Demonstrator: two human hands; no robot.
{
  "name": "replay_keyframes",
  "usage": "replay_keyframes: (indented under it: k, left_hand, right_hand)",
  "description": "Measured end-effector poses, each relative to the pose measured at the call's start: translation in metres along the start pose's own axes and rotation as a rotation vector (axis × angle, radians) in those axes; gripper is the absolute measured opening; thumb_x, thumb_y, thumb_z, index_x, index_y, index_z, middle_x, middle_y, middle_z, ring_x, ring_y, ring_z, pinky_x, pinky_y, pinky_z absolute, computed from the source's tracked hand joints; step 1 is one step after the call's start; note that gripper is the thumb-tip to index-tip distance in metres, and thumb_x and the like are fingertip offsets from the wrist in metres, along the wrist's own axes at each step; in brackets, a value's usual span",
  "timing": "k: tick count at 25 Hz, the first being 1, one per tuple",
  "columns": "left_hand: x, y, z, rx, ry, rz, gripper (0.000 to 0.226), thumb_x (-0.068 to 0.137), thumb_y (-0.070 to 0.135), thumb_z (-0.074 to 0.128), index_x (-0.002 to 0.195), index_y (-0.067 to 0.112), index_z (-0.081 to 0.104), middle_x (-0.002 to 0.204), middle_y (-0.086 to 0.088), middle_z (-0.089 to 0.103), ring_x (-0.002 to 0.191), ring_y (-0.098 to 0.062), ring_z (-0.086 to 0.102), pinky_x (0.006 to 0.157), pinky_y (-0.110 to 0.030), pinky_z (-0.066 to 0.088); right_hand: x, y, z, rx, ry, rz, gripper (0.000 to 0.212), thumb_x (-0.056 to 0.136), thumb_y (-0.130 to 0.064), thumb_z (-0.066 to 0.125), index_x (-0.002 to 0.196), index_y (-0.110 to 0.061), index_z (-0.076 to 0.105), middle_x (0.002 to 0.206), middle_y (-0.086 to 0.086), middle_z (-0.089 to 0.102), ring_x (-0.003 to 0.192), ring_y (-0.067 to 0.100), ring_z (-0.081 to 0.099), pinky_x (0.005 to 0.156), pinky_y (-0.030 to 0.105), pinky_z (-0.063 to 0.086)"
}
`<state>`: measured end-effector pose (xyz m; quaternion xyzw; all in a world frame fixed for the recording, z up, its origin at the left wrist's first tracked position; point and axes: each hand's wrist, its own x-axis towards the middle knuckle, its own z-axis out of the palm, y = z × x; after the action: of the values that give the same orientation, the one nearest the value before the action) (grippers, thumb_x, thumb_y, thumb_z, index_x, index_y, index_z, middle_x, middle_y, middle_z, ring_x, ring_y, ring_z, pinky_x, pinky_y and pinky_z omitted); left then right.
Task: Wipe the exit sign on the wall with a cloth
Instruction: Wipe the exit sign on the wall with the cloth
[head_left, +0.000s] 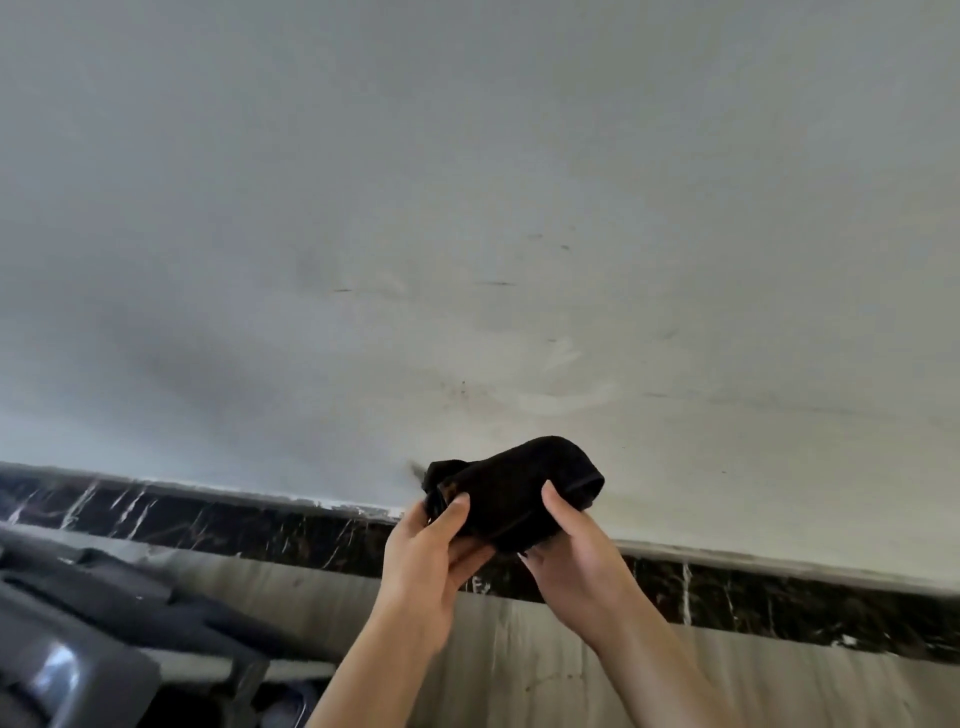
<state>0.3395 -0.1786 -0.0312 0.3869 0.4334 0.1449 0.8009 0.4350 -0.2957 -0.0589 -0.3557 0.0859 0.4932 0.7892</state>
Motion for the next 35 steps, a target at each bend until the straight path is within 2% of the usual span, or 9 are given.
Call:
replay_keyframes:
  k: [9,12,17,20,24,26,28,31,35]
  left_hand:
    - [0.124,-0.066,-0.046,0.252,0.014,0.016,0.011,0.092,0.019,0.070,0.101,0.014,0.074,0.085,-0.005,0.079,0.069,-0.015,0.072,0.070,-0.032,0.057]
    - [0.171,-0.088,-0.059,0.373,-0.016,0.089,0.010,0.089,0.024,0.073,0.098,0.018,0.074,0.084,-0.002,0.079,0.069,-0.014,0.073,0.069,-0.029,0.058]
    - [0.234,-0.118,-0.084,0.537,-0.063,0.273,0.011,0.087,0.027,0.075,0.095,0.022,0.070,0.081,-0.001,0.077,0.072,-0.016,0.073,0.069,-0.028,0.061]
    - [0.271,-0.138,-0.104,0.490,-0.143,0.275,0.012,0.087,0.020,0.074,0.098,0.018,0.071,0.085,-0.001,0.077,0.076,-0.014,0.072,0.068,-0.023,0.058]
    - [0.309,-0.155,-0.122,0.514,-0.137,0.348,0.011,0.084,0.011,0.076,0.093,0.016,0.072,0.078,0.005,0.076,0.079,-0.014,0.071,0.071,-0.022,0.056]
    - [0.322,-0.159,-0.126,0.666,-0.054,0.536,0.010,0.086,0.017,0.075,0.090,0.025,0.070,0.081,0.011,0.074,0.081,-0.006,0.070,0.073,-0.019,0.054]
    - [0.330,-0.154,-0.126,0.940,0.065,0.892,0.010,0.091,0.027,0.069,0.099,0.032,0.067,0.104,0.021,0.066,0.094,-0.001,0.064,0.084,-0.024,0.049]
    - [0.352,-0.140,-0.123,1.294,0.204,1.529,0.035,0.093,0.022,0.061,0.126,0.012,0.064,0.138,-0.006,0.057,0.130,-0.027,0.049,0.102,-0.043,0.040]
    - [0.382,-0.111,-0.109,1.520,0.261,1.951,0.054,0.089,0.022,0.057,0.140,0.003,0.055,0.152,-0.019,0.046,0.141,-0.036,0.034,0.116,-0.052,0.025]
  right_hand:
    - [0.099,0.044,-0.050,0.070,0.109,-0.088,0.044,0.087,-0.030,0.061,0.124,-0.007,0.062,0.124,0.021,0.066,0.115,0.035,0.063,0.097,0.046,0.046]
    - [0.133,0.058,-0.075,0.073,0.124,-0.126,0.045,0.090,-0.030,0.057,0.128,-0.006,0.058,0.126,0.022,0.064,0.117,0.036,0.061,0.097,0.046,0.047]
    - [0.185,0.089,-0.116,0.093,0.131,-0.218,0.039,0.089,-0.029,0.057,0.124,-0.012,0.061,0.120,0.016,0.070,0.109,0.030,0.067,0.082,0.038,0.057]
    - [0.218,0.109,-0.144,0.093,0.126,-0.276,0.041,0.086,-0.030,0.060,0.125,-0.015,0.061,0.120,0.013,0.070,0.107,0.028,0.068,0.073,0.034,0.059]
    - [0.247,0.126,-0.180,0.109,0.141,-0.380,0.044,0.080,-0.028,0.065,0.122,-0.015,0.063,0.118,0.011,0.071,0.105,0.025,0.069,0.075,0.034,0.060]
    - [0.254,0.131,-0.197,0.140,0.126,-0.428,0.041,0.080,-0.026,0.065,0.119,-0.015,0.065,0.115,0.010,0.073,0.103,0.024,0.070,0.072,0.032,0.061]
    - [0.259,0.135,-0.212,0.156,0.119,-0.453,0.040,0.079,-0.023,0.066,0.118,-0.015,0.065,0.113,0.009,0.074,0.100,0.024,0.071,0.068,0.030,0.060]
    - [0.265,0.140,-0.229,0.155,0.100,-0.463,0.045,0.079,-0.022,0.066,0.124,-0.016,0.060,0.116,0.009,0.072,0.101,0.025,0.071,0.074,0.035,0.061]
    - [0.269,0.146,-0.243,0.120,0.118,-0.468,0.049,0.079,-0.025,0.067,0.127,-0.019,0.058,0.119,0.008,0.071,0.104,0.025,0.069,0.084,0.039,0.052]
